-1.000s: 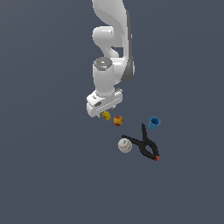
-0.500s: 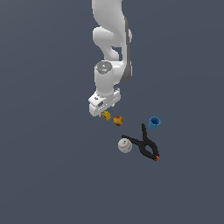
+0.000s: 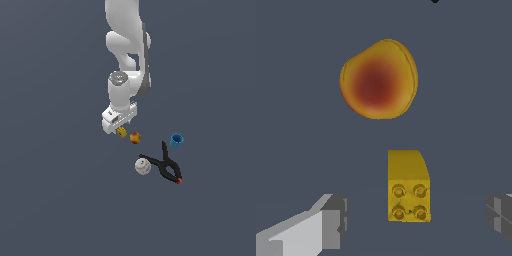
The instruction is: Pick up a designated object from a clutter of objects.
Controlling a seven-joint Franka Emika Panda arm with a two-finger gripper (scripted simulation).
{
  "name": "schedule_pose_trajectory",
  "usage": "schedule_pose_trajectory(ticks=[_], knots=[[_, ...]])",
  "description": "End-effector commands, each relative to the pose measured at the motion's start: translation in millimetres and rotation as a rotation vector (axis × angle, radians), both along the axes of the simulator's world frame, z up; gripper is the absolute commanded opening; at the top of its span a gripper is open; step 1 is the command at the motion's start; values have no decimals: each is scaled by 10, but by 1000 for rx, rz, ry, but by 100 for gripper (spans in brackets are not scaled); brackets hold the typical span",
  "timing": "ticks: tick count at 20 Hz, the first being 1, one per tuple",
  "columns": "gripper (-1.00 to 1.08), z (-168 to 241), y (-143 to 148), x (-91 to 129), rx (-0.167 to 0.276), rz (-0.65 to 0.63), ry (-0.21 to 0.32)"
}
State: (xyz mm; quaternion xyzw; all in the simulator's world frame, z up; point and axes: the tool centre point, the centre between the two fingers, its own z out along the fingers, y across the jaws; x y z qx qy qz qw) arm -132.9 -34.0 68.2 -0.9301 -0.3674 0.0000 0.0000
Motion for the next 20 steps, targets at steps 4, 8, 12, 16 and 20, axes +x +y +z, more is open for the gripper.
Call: schedule_pose_trajectory(ticks=[4,8,12,16,20], knots=[[100,-156,0,-9,0,1,0],[100,-320,0,-13,0,3,0],[100,-429,0,-15,0,3,0],[100,-472,0,-13,0,4,0],[100,-462,0,-7,0,4,0]])
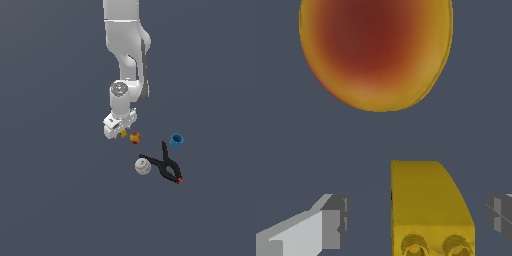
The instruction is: Pick up a designated object from a clutter of objects.
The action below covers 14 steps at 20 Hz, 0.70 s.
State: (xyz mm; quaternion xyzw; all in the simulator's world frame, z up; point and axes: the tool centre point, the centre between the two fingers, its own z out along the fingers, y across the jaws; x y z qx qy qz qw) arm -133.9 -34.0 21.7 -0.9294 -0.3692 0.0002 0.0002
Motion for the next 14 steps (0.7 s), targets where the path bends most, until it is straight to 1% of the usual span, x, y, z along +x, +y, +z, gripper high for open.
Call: schedule_pose_trajectory(ticks=[1,14], knots=[[-100,3,0,4,0,0,0],[-100,22,3,8,0,0,0]])
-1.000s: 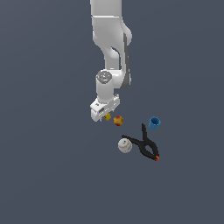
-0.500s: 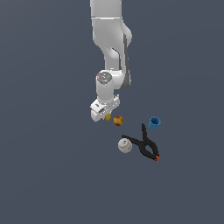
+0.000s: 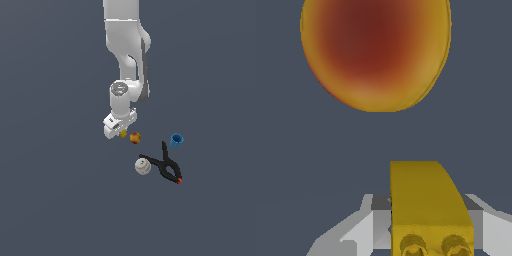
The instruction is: Pick up a designated object from a clutter of objects.
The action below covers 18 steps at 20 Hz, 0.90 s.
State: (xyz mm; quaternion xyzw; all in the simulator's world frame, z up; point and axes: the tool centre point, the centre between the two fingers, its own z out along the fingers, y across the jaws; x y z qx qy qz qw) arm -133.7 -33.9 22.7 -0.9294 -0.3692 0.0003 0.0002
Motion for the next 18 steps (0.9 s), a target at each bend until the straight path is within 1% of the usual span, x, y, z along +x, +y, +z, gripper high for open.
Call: schedule_pose_trajectory(ticks=[1,9,18], knots=[[-100,27,5,10,0,0,-1],[-100,291,55,86,0,0,-1],[-100,891,166,260,-1,0,-1]])
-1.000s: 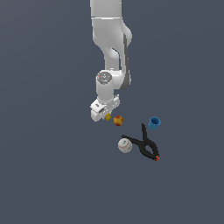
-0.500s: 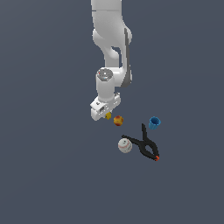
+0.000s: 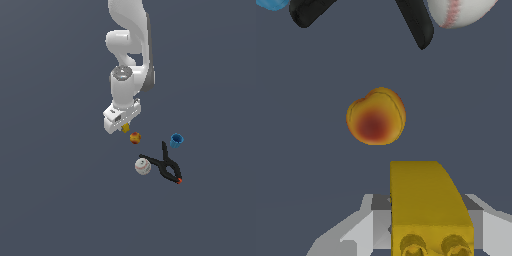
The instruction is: Pick up a designated object from a clutter of objects.
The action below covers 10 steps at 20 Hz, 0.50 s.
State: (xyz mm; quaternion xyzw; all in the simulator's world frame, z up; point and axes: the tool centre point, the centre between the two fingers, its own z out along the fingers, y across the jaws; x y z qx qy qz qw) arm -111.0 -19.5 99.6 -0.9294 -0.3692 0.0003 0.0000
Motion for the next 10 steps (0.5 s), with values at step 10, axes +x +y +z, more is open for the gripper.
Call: schedule_pose_trajectory(ticks=[10], knots=[[-100,950,173,279,-1,0,0]])
